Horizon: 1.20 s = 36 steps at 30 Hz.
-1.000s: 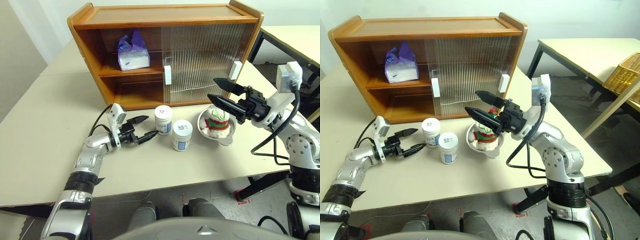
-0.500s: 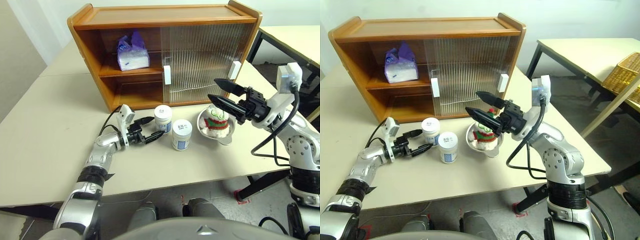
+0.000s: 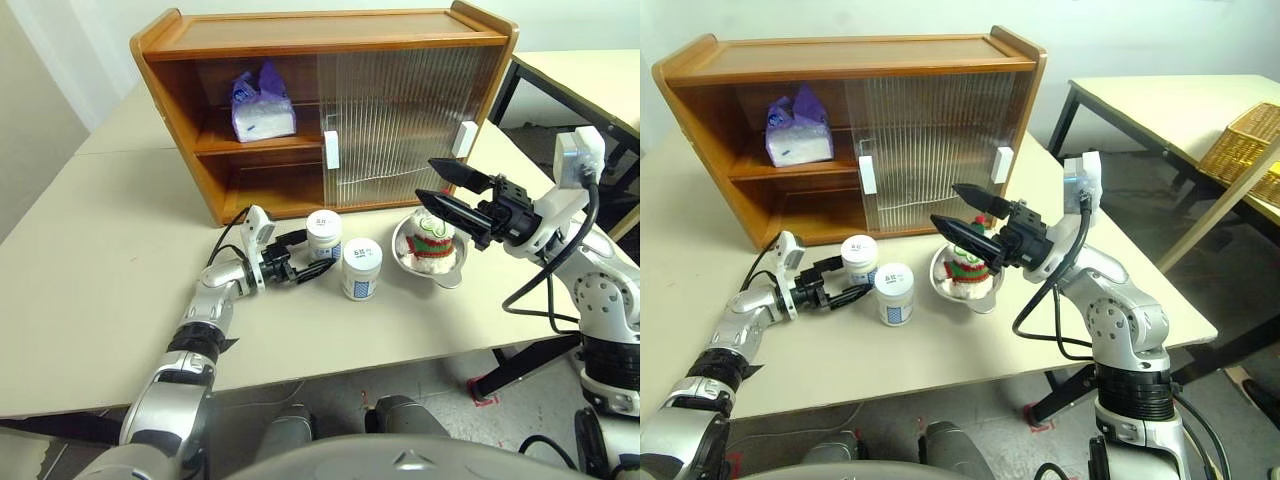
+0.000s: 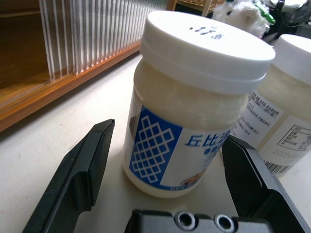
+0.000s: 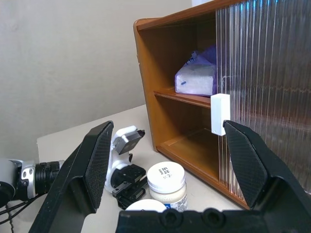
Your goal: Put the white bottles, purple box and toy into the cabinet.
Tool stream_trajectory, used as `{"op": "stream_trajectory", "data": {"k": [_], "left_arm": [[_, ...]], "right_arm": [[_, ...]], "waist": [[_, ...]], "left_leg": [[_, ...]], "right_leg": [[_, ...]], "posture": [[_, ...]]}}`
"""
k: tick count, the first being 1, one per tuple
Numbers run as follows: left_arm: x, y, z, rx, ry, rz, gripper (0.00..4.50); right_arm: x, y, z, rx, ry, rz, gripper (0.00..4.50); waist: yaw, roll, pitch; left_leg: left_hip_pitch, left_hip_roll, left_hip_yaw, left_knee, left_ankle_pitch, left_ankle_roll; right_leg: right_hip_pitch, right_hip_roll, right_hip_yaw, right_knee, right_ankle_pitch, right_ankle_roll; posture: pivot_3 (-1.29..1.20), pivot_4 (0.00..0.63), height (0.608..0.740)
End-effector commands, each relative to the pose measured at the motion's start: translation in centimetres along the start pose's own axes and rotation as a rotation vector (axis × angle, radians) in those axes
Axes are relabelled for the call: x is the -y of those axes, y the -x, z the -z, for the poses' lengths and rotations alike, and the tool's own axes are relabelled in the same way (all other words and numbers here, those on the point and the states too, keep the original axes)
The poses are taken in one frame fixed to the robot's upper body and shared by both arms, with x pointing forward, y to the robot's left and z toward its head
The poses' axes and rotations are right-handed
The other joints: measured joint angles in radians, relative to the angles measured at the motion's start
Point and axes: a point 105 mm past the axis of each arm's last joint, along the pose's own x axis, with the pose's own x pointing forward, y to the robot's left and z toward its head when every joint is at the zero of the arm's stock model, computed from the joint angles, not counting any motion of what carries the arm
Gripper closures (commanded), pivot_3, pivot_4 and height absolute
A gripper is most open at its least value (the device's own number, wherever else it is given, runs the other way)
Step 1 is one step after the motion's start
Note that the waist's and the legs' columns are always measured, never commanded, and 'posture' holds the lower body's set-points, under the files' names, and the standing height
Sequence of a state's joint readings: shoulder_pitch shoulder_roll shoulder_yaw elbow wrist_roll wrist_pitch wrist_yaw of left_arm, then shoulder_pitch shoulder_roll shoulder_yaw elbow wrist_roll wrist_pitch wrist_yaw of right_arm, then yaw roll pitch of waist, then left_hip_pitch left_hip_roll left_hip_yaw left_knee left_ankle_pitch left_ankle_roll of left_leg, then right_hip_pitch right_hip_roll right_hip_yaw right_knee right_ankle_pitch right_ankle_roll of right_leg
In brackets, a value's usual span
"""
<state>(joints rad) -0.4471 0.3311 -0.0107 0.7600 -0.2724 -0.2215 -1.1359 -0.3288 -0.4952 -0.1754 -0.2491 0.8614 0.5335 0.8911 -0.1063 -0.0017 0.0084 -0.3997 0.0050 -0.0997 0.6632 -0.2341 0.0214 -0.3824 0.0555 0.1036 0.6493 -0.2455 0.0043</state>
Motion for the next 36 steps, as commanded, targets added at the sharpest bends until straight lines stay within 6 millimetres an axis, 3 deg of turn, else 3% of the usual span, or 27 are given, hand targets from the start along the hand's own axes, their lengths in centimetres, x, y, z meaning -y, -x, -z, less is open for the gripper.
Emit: {"op": "stream_trajectory", "data": {"k": [1, 4, 10, 20, 28, 36], "left_arm": [[-0.2, -0.1, -0.4, 0.020, -0.009, -0.004, 0.02], [-0.2, -0.1, -0.5, 0.024, -0.010, -0.005, 0.02], [-0.4, -0.1, -0.6, 0.026, -0.010, -0.010, 1.43], [-1.3, 0.1, -1.7, 0.081, -0.007, -0.078, 1.43], [-4.8, 1.4, -5.2, 0.181, 0.015, -0.294, 1.43], [-7.6, 1.2, -5.8, 0.137, 0.038, -0.503, 1.43]], "right_arm": [[-0.2, 0.1, 0.0, -0.004, -0.001, -0.004, 0.00], [-0.2, 0.0, 0.1, -0.005, -0.001, -0.004, 0.00], [-0.2, 0.0, 0.1, -0.004, 0.000, -0.003, 0.00], [-0.2, 0.0, 0.2, -0.004, 0.000, -0.002, 0.00], [-0.1, -0.3, 0.3, -0.003, -0.008, -0.013, 0.00], [-0.1, -0.4, 0.3, 0.000, -0.009, -0.017, 0.00]], "waist": [[-0.001, 0.000, 0.000], [-0.001, 0.000, 0.000], [-0.001, 0.000, 0.000], [-0.002, 0.000, 0.000], [-0.001, 0.000, 0.000], [0.002, 0.000, 0.000]], "left_leg": [[0.000, 0.000, 0.000, 0.000, 0.000, 0.000], [0.000, 0.000, 0.000, 0.000, 0.000, 0.000], [0.000, 0.000, 0.000, 0.000, 0.000, 0.000], [-0.001, 0.000, 0.000, 0.000, 0.000, 0.000], [-0.002, -0.001, 0.001, 0.000, 0.001, 0.000], [-0.002, -0.003, 0.003, 0.003, 0.002, 0.000]], "right_leg": [[0.000, 0.000, 0.000, 0.000, 0.000, 0.000], [0.000, 0.000, 0.000, 0.000, 0.000, 0.000], [0.000, 0.000, 0.000, 0.000, 0.000, 0.001], [-0.001, 0.000, 0.000, 0.000, 0.000, 0.001], [-0.001, 0.001, 0.000, -0.001, 0.001, 0.003], [0.000, 0.000, 0.001, -0.001, 0.001, 0.004]], "posture": [[-0.20, 0.000, 0.740], [-0.19, 0.000, 0.740], [-0.19, 0.000, 0.740], [-0.19, 0.000, 0.740], [-0.17, 0.002, 0.740], [-0.17, 0.002, 0.740]]}}
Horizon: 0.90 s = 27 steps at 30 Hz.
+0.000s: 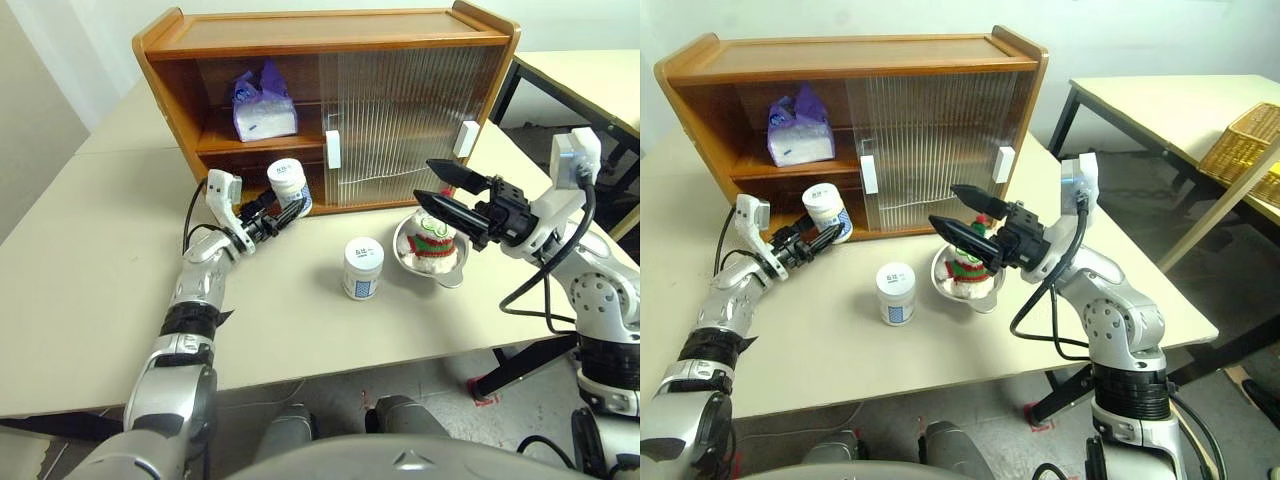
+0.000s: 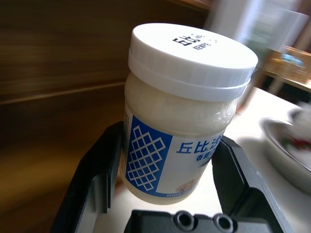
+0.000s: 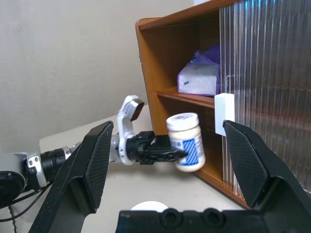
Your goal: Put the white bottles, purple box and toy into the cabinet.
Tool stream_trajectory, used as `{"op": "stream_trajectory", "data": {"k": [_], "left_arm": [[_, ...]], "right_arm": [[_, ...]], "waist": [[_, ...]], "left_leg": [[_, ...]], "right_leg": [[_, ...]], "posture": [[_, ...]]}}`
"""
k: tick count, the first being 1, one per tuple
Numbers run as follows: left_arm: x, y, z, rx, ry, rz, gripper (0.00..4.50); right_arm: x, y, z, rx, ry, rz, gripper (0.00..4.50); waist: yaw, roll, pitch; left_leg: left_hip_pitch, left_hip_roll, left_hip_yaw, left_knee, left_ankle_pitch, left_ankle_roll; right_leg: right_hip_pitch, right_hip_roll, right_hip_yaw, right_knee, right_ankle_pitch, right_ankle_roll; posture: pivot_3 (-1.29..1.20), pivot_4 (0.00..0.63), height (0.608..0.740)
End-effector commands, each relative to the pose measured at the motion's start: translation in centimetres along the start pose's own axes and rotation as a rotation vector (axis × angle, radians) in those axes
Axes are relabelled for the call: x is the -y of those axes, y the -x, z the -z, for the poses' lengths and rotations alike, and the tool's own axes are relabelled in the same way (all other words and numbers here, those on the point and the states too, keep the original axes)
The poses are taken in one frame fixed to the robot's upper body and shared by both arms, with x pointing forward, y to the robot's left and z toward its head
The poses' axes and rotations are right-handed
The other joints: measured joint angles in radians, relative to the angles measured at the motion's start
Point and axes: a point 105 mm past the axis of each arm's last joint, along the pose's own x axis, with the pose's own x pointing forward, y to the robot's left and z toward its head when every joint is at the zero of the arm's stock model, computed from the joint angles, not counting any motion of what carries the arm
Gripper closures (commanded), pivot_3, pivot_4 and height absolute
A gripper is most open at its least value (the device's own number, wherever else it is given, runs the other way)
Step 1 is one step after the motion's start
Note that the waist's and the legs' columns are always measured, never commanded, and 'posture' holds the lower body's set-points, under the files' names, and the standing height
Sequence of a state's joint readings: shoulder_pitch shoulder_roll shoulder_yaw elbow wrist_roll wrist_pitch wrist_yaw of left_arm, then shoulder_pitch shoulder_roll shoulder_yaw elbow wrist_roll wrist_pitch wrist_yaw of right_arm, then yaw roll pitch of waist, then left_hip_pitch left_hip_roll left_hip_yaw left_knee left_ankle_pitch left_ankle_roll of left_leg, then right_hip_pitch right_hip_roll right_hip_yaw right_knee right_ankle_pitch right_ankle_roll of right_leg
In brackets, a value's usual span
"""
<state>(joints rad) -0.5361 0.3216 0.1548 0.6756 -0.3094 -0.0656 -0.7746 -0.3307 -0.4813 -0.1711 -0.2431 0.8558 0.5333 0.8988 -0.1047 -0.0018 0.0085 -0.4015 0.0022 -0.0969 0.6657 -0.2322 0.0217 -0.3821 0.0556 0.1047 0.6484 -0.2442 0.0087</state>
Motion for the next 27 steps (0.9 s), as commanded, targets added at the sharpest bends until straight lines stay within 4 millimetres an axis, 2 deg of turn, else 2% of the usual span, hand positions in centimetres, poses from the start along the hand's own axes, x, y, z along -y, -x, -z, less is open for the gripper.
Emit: {"op": "stream_trajectory", "data": {"k": [1, 9, 16, 19, 27], "left_arm": [[-1.0, -0.9, -0.5, -0.019, -0.034, -0.080, 1.43], [-2.3, -2.1, 1.0, -0.093, -0.068, -0.229, 1.43], [-3.8, -2.7, 1.4, -0.108, -0.072, -0.421, 1.43], [-4.0, -3.0, 1.3, -0.099, -0.065, -0.464, 1.43], [-3.6, -3.9, 1.3, -0.106, -0.059, -0.481, 1.43]], "right_arm": [[-0.1, -0.3, 0.1, -0.005, 0.001, -0.008, 0.00], [-0.2, -0.1, 0.0, -0.005, 0.007, -0.004, 0.00], [-0.2, 0.0, -0.1, -0.011, 0.011, 0.000, 0.00], [-0.2, 0.1, -0.1, -0.012, 0.014, 0.002, 0.00], [-0.1, 0.2, -0.2, -0.014, 0.017, 0.003, 0.00]], "waist": [[0.001, 0.000, 0.000], [0.000, 0.000, 0.000], [-0.003, -0.001, 0.000], [-0.005, -0.001, 0.001], [-0.007, -0.001, 0.001]], "left_leg": [[0.000, 0.000, 0.000, 0.000, 0.000, 0.000], [0.000, 0.000, 0.001, 0.001, 0.000, 0.000], [0.000, -0.002, 0.002, 0.002, 0.001, 0.001], [0.001, -0.011, 0.002, 0.003, 0.001, 0.001], [0.002, -0.017, 0.001, 0.004, 0.002, 0.003]], "right_leg": [[0.000, 0.000, 0.000, 0.000, 0.000, 0.000], [0.000, 0.000, 0.001, 0.000, 0.001, 0.001], [0.001, 0.002, 0.002, 0.000, 0.002, 0.003], [0.003, 0.002, 0.001, 0.000, 0.002, 0.004], [0.005, -0.001, 0.002, -0.002, 0.002, 0.009]], "posture": [[-0.17, 0.002, 0.740], [-0.19, 0.001, 0.740], [-0.20, 0.000, 0.740], [-0.20, 0.000, 0.740], [-0.20, 0.000, 0.740]]}}
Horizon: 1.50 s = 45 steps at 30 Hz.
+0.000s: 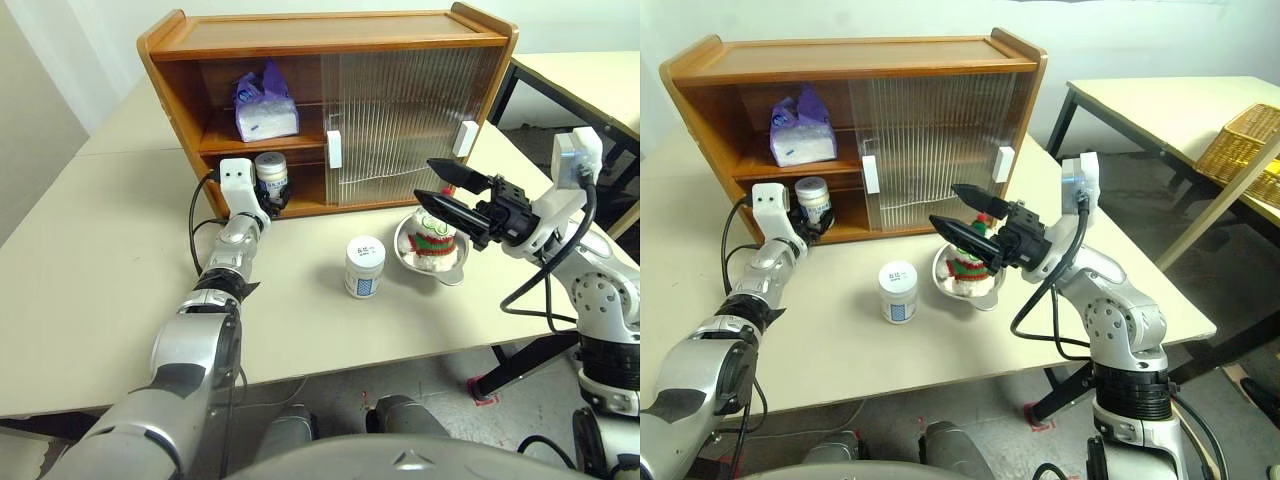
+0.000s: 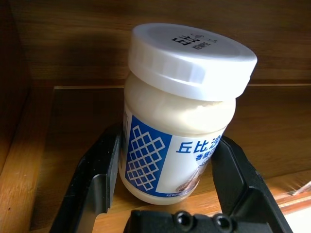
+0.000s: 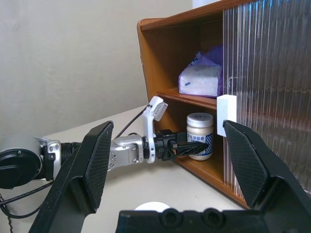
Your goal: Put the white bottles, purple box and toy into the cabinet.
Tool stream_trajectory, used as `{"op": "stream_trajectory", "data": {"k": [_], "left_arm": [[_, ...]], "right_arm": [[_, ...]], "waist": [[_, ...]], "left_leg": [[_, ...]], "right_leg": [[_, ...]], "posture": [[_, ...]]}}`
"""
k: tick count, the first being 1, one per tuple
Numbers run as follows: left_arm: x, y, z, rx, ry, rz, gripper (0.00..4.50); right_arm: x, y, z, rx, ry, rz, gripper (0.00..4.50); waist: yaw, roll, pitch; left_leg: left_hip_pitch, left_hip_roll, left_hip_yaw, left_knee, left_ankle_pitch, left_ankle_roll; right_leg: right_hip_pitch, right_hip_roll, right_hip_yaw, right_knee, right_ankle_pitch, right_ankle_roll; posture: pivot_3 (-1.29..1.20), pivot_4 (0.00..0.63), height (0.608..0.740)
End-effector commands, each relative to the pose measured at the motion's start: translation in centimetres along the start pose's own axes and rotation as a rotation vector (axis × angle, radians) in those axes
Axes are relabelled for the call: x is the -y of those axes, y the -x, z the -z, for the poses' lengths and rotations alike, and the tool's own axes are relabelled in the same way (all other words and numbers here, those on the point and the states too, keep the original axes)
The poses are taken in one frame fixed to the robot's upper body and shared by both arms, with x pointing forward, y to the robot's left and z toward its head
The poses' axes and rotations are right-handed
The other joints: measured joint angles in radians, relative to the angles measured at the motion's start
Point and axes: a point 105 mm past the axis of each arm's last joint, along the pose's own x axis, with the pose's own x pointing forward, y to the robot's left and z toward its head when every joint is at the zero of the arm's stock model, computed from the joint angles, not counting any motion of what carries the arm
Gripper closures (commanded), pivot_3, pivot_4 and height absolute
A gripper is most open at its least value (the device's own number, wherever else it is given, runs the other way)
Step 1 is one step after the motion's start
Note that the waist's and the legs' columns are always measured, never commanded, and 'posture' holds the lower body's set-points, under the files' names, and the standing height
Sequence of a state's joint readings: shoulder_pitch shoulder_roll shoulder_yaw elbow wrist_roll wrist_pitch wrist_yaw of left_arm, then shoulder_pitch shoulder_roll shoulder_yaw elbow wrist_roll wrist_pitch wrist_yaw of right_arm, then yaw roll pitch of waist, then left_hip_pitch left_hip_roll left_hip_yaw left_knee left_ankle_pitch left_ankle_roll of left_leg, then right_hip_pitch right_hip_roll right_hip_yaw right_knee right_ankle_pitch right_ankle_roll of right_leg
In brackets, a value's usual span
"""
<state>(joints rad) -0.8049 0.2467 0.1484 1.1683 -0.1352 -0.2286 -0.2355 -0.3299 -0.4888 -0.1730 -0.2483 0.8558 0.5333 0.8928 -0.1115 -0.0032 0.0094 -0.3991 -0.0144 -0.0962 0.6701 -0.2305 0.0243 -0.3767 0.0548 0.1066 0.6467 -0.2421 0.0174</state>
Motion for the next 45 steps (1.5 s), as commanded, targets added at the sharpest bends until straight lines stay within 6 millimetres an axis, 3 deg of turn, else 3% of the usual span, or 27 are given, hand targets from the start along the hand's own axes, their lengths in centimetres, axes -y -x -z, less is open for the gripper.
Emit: {"op": "stream_trajectory", "data": {"k": [1, 4, 16, 28, 32, 42, 45], "left_arm": [[0.7, -0.5, -0.9, 0.025, -0.011, 0.003, 1.08], [1.1, -0.6, -1.2, 0.040, -0.005, 0.018, 0.02], [0.7, 0.8, -2.1, 0.177, 0.053, 0.073, 0.02], [-1.0, 5.4, 0.1, 0.178, 0.055, 0.013, 0.02], [-1.3, 5.4, 0.5, 0.147, 0.079, -0.019, 0.93], [-1.8, 2.4, 0.2, 0.089, 0.091, -0.127, 4.48], [-1.7, 1.7, 0.4, 0.067, 0.083, -0.147, 4.48]], "right_arm": [[-0.1, 0.1, -0.1, -0.010, 0.009, -0.003, 0.00], [-0.1, 0.1, -0.2, -0.012, 0.010, -0.003, 0.00], [-0.2, -0.1, 0.0, -0.012, 0.001, -0.013, 0.00], [-0.2, -0.5, 0.1, -0.010, -0.007, -0.028, 0.00], [-0.2, -0.4, 0.1, -0.010, -0.008, -0.028, 0.00], [-0.1, -0.4, -0.1, -0.010, -0.002, -0.029, 0.00], [-0.1, -0.4, -0.1, -0.010, -0.001, -0.028, 0.00]], "waist": [[0.000, 0.000, 0.000], [0.000, 0.000, 0.000], [0.000, 0.000, 0.000], [0.003, 0.000, 0.000], [0.013, 0.000, 0.000], [0.021, 0.000, 0.000], [0.021, 0.000, 0.000]], "left_leg": [[0.000, 0.000, 0.000, 0.000, 0.000, 0.000], [0.000, -0.001, 0.000, 0.000, 0.000, 0.000], [0.000, -0.002, 0.001, 0.000, 0.000, 0.000], [0.000, -0.005, 0.004, 0.000, 0.000, 0.000], [0.000, -0.003, -0.002, 0.000, -0.001, -0.001], [0.000, 0.003, -0.005, -0.001, -0.001, -0.001], [0.000, 0.003, -0.004, -0.003, -0.001, -0.001]], "right_leg": [[0.000, 0.000, 0.000, 0.000, 0.000, 0.000], [0.001, 0.000, 0.000, -0.002, 0.001, 0.002], [0.001, 0.000, -0.003, -0.003, 0.001, 0.002], [0.004, 0.000, -0.005, -0.008, 0.001, 0.002], [0.004, -0.001, -0.004, -0.009, 0.003, 0.000], [0.003, -0.002, 0.007, -0.009, 0.004, -0.002], [0.002, -0.001, 0.008, -0.010, 0.004, -0.001]], "posture": [[-0.20, 0.000, 0.740], [-0.20, 0.000, 0.740], [-0.18, 0.000, 0.740], [-0.17, 0.005, 0.740], [-0.16, 0.010, 0.740], [-0.16, 0.005, 0.740], [-0.16, 0.005, 0.740]]}}
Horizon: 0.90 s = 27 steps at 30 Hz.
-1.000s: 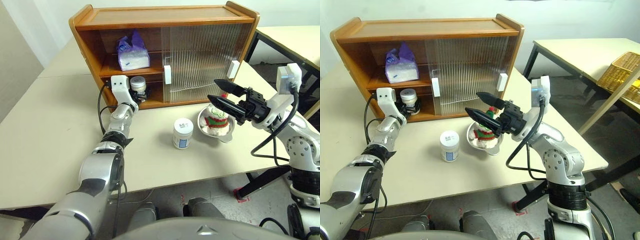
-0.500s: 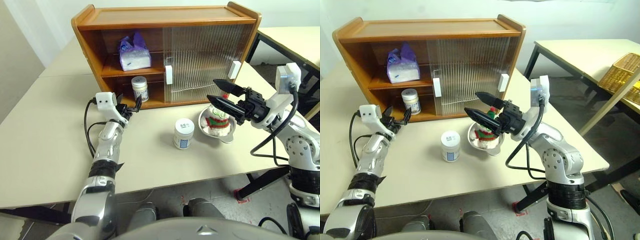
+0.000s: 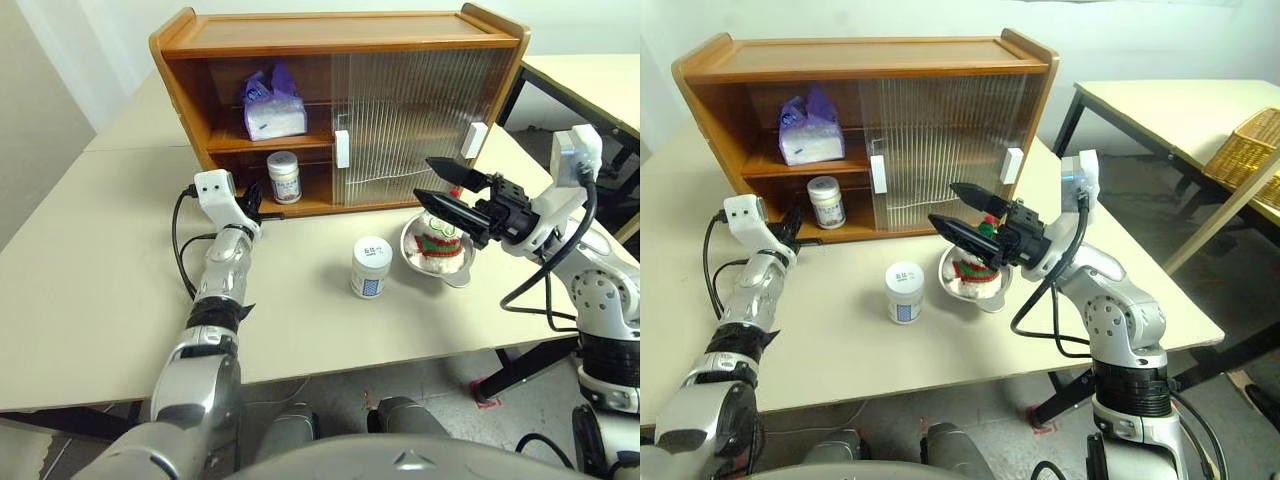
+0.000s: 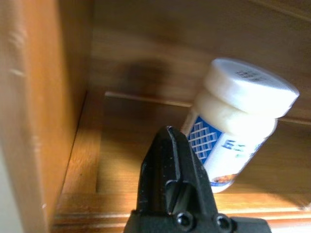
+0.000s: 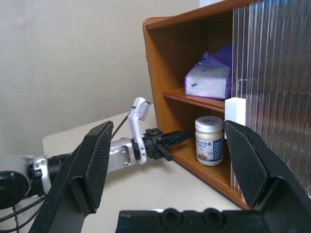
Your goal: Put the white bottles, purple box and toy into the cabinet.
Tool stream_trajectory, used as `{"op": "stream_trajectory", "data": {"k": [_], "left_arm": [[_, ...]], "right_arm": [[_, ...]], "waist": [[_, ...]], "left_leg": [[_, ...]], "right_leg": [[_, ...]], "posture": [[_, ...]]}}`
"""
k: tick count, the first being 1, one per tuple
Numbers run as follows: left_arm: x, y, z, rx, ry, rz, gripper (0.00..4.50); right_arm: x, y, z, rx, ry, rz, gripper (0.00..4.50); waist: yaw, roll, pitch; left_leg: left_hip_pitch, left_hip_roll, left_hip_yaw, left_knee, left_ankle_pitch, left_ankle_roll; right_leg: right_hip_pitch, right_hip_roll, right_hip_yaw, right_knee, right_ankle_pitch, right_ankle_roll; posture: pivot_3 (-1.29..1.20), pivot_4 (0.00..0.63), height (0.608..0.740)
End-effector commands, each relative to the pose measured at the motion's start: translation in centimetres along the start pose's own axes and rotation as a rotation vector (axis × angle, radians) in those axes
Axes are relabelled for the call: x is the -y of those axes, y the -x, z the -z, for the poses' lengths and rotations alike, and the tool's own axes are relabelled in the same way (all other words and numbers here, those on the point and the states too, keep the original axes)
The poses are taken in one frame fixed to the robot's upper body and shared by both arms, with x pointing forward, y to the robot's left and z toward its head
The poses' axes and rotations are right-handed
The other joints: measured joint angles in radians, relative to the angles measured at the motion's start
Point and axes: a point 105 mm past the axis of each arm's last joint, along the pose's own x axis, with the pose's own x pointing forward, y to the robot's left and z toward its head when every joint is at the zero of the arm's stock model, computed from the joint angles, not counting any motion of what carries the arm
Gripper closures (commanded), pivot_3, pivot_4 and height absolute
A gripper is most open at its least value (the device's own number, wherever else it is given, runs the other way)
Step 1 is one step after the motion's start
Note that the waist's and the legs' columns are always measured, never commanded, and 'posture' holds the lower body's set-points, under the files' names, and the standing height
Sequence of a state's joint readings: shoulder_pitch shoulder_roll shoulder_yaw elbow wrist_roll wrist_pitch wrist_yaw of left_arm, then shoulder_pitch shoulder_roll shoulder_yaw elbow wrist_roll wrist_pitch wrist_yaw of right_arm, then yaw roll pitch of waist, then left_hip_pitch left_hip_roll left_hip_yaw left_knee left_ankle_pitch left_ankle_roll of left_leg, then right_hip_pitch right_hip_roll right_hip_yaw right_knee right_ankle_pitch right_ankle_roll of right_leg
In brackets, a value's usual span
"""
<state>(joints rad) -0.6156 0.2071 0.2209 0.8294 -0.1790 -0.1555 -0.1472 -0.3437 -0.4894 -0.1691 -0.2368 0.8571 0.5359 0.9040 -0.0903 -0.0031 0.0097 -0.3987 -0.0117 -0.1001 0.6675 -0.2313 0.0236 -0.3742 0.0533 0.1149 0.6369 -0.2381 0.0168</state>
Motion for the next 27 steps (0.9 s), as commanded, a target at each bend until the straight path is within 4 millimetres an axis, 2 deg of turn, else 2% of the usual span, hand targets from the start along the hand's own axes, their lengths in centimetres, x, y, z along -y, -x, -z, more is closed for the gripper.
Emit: {"op": "stream_trajectory", "data": {"k": [1, 12, 27], "left_arm": [[0.3, -0.5, 0.8, -0.034, -0.021, -0.020, 4.48], [1.6, -1.9, 0.4, -0.063, -0.055, 0.004, 4.48], [3.7, -1.7, 1.8, -0.104, -0.063, 0.067, 4.48]], "right_arm": [[-0.2, -0.2, -0.1, -0.011, 0.003, -0.013, 0.00], [-0.1, -0.2, -0.3, -0.009, 0.015, -0.006, 0.00], [-0.2, 0.2, -0.6, -0.018, 0.029, 0.001, 0.00]], "waist": [[0.000, 0.000, 0.000], [-0.006, 0.000, 0.000], [-0.023, 0.000, 0.000]], "left_leg": [[0.000, 0.000, 0.000, -0.001, 0.000, 0.000], [0.000, -0.002, 0.005, -0.002, 0.001, 0.002], [0.000, -0.010, 0.006, -0.001, 0.002, 0.004]], "right_leg": [[0.000, 0.000, 0.001, -0.001, 0.000, 0.001], [0.000, 0.000, 0.006, -0.005, 0.003, 0.008], [0.000, 0.000, 0.007, -0.005, 0.004, 0.008]], "posture": [[-0.16, 0.005, 0.740], [-0.18, 0.000, 0.740], [-0.21, 0.000, 0.740]]}}
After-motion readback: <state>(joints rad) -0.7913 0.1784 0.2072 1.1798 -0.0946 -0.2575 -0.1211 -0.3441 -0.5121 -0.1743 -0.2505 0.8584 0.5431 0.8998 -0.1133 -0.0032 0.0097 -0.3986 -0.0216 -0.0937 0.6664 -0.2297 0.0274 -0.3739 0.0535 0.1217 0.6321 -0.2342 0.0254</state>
